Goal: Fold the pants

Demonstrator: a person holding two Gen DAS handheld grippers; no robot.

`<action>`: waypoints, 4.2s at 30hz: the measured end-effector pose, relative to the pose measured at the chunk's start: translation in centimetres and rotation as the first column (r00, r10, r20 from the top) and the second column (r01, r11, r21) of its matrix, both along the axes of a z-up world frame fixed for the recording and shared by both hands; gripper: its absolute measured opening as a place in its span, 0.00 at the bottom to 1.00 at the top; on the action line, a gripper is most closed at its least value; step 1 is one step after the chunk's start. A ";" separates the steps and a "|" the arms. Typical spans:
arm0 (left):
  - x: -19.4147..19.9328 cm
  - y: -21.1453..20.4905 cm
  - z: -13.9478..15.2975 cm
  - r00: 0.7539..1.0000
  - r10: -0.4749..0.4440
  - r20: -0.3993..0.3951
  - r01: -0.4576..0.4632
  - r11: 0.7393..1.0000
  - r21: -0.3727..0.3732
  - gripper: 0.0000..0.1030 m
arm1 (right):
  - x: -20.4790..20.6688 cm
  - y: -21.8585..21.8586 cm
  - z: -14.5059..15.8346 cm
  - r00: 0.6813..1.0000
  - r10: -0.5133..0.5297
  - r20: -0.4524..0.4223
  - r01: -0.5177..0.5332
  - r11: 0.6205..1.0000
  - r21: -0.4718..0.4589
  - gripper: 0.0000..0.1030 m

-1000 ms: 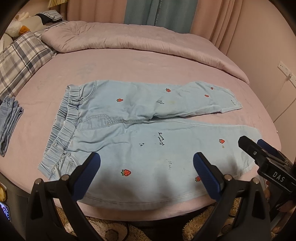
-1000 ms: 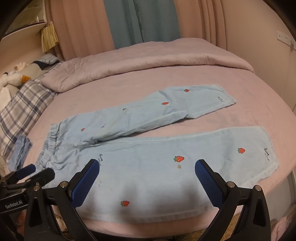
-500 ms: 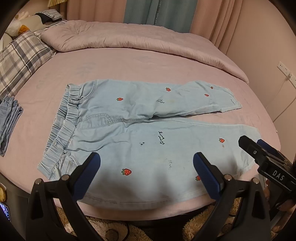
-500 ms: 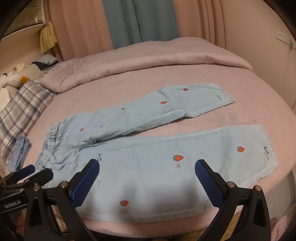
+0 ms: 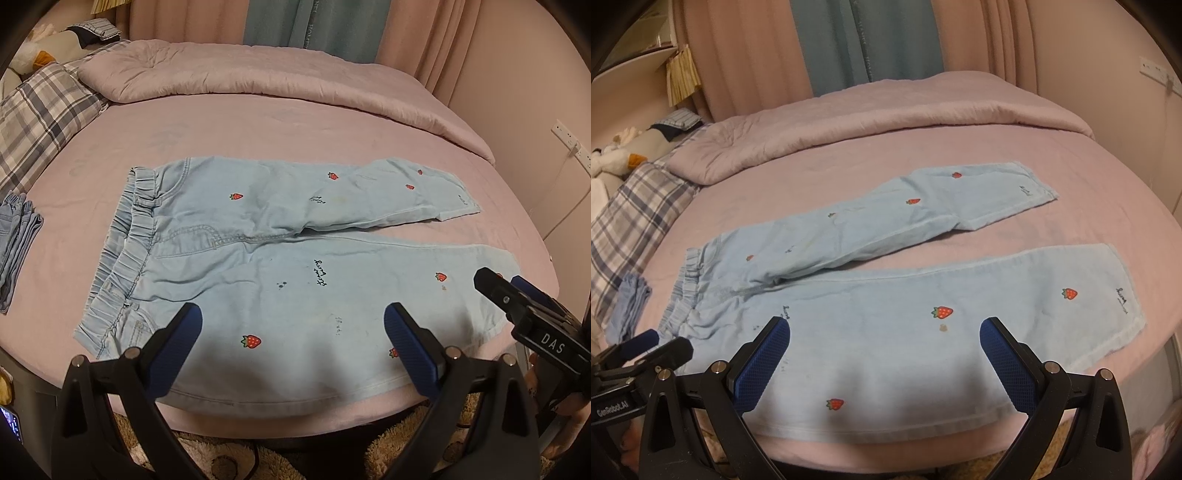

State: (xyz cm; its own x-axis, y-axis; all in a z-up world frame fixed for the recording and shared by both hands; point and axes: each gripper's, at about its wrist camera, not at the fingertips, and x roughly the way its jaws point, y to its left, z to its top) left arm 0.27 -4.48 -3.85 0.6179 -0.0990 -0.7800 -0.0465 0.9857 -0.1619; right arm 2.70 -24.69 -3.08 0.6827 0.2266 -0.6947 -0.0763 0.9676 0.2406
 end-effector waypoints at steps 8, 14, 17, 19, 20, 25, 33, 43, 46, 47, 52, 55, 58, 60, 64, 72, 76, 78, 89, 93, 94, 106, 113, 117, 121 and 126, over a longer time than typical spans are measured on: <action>-0.1 0.1 0.0 1.000 -0.001 -0.003 0.001 1.000 0.000 0.95 | -0.2 -0.3 -0.1 1.000 -0.010 -0.003 0.010 1.000 0.005 1.00; -0.1 0.1 0.0 1.000 -0.001 -0.004 0.001 1.000 0.001 0.94 | -0.2 -0.7 -0.1 1.000 -0.023 -0.006 0.023 1.000 0.008 0.99; -0.1 0.1 0.0 1.000 -0.002 -0.004 0.002 1.000 0.000 0.93 | -0.2 -0.9 -0.2 1.000 -0.028 -0.010 0.028 1.000 0.007 0.99; -0.2 0.1 0.0 1.000 -0.003 -0.003 0.003 1.000 0.001 0.93 | -0.1 -1.0 -0.1 1.000 -0.029 -0.012 0.029 1.000 0.009 0.99; -0.2 0.1 0.0 1.000 -0.003 -0.003 0.003 1.000 0.001 0.93 | -0.2 -1.0 -0.1 0.999 -0.030 -0.012 0.030 0.999 0.011 0.99; -0.2 0.1 0.0 1.000 -0.003 -0.004 0.003 1.000 0.001 0.93 | -0.2 -1.2 -0.2 0.999 -0.034 -0.013 0.034 0.999 0.011 0.99; 0.0 2.4 0.1 0.999 0.042 0.014 -0.041 0.999 -0.013 0.85 | 0.2 -2.6 -0.8 0.997 -0.074 -0.039 0.075 0.997 0.028 0.99; -0.2 12.3 -2.6 0.950 0.306 -0.067 -0.305 0.952 0.021 0.78 | 0.8 -10.2 -4.4 0.944 -0.289 -0.157 0.299 0.953 0.042 0.84; -0.5 14.9 -4.7 0.917 0.374 -0.135 -0.375 0.927 0.018 0.77 | 0.7 -13.4 -5.8 0.909 -0.365 -0.199 0.384 0.921 0.063 0.82; -0.4 15.2 -5.3 0.911 0.383 -0.152 -0.386 0.923 0.010 0.77 | 0.6 -14.5 -6.3 0.894 -0.393 -0.214 0.414 0.908 0.066 0.81; -0.4 17.1 -8.4 0.891 0.385 -0.241 -0.410 0.910 -0.063 0.68 | 0.3 -19.0 -8.3 0.811 -0.513 -0.280 0.546 0.836 0.049 0.70; -0.6 17.8 -9.5 0.886 0.374 -0.274 -0.422 0.896 -0.140 0.51 | 0.2 -21.8 -9.6 0.764 -0.563 -0.315 0.607 0.792 0.058 0.69; -0.9 18.3 -10.0 0.891 0.349 -0.290 -0.422 0.872 -0.247 0.31 | 0.5 -23.5 -10.3 0.748 -0.574 -0.334 0.631 0.770 0.091 0.59; -1.3 18.4 -10.2 0.892 0.345 -0.291 -0.425 0.859 -0.286 0.26 | 0.8 -24.3 -10.7 0.737 -0.580 -0.346 0.646 0.755 0.112 0.51; -2.3 18.5 -9.7 0.886 0.366 -0.285 -0.445 0.844 -0.300 0.22 | 2.5 -25.2 -10.4 0.754 -0.569 -0.328 0.629 0.770 0.111 0.05; -4.2 18.9 -9.1 0.881 0.388 -0.270 -0.455 0.852 -0.259 0.22 | 3.5 -24.9 -0.7 0.868 -0.492 -0.071 0.496 0.845 0.199 0.04; -4.1 18.6 -10.2 0.872 0.394 -0.291 -0.469 0.843 -0.263 0.22 | 3.4 -25.0 -4.8 0.843 -0.511 -0.167 0.534 0.830 0.160 0.03; -3.8 18.2 -9.8 0.873 0.394 -0.289 -0.464 0.852 -0.241 0.22 | 3.3 -25.5 -8.7 0.812 -0.523 -0.261 0.564 0.817 0.117 0.03; -2.8 17.1 -10.0 0.867 0.394 -0.305 -0.453 0.877 -0.157 0.23 | 2.6 -25.6 -11.1 0.794 -0.543 -0.272 0.576 0.815 0.054 0.01; -2.4 16.8 -9.9 0.863 0.400 -0.307 -0.454 0.882 -0.126 0.23 | 3.0 -25.9 -12.2 0.778 -0.559 -0.286 0.595 0.802 0.048 0.00; -2.3 16.7 -9.8 0.864 0.400 -0.306 -0.452 0.884 -0.119 0.23 | 2.9 -25.8 -11.8 0.774 -0.567 -0.280 0.598 0.801 0.033 0.00; -2.1 16.2 -10.5 0.861 0.406 -0.307 -0.454 0.885 -0.103 0.26 | 3.1 -25.0 -11.9 0.775 -0.577 -0.257 0.578 0.812 -0.079 0.00; -2.6 16.1 -10.1 0.857 0.417 -0.302 -0.464 0.880 -0.100 0.28 | 3.2 -24.8 -11.5 0.767 -0.595 -0.242 0.582 0.803 -0.128 0.00; -3.1 16.0 -8.5 0.849 0.438 -0.296 -0.476 0.877 -0.066 0.46 | 2.7 -25.2 -11.0 0.765 -0.594 -0.248 0.587 0.802 -0.109 0.03; -4.1 16.1 -3.9 0.866 0.471 -0.170 -0.488 0.869 -0.078 0.80 | 1.7 -25.3 -9.6 0.713 -0.665 -0.219 0.631 0.746 -0.213 0.59; -3.7 14.6 0.2 0.886 0.461 -0.044 -0.463 0.878 -0.122 0.90 | 1.1 -25.0 -5.5 0.754 -0.634 -0.171 0.625 0.773 -0.111 0.68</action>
